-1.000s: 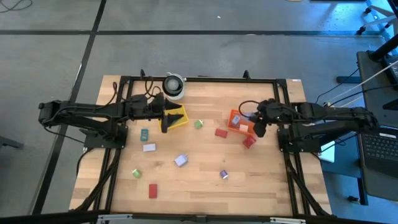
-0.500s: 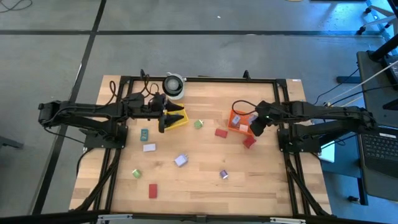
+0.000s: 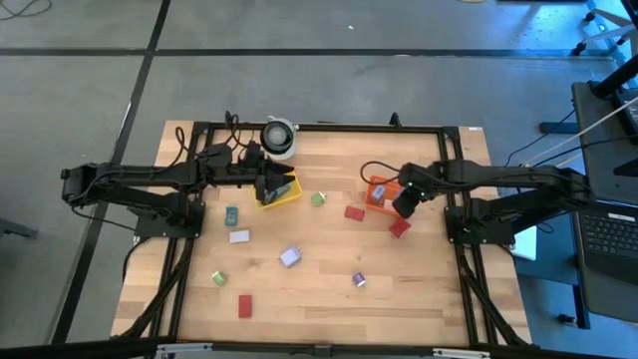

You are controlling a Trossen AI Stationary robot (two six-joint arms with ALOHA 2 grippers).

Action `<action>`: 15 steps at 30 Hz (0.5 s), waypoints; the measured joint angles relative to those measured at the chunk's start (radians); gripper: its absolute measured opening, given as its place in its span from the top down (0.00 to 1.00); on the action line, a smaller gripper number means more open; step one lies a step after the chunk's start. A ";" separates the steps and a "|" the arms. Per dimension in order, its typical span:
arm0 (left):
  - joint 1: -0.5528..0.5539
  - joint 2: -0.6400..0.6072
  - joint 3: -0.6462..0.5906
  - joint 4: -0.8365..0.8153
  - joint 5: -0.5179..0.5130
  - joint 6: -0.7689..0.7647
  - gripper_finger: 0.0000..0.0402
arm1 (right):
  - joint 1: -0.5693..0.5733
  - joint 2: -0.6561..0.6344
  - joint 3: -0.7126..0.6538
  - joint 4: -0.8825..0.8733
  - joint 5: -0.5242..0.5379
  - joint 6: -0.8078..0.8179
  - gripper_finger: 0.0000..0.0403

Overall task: Pick & Place Office items
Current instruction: Put the top light blue charger adapter into the orange bin

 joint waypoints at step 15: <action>0.000 0.000 0.000 -0.002 0.053 -0.011 0.41 | -0.052 0.009 0.000 0.082 -0.009 -0.026 0.56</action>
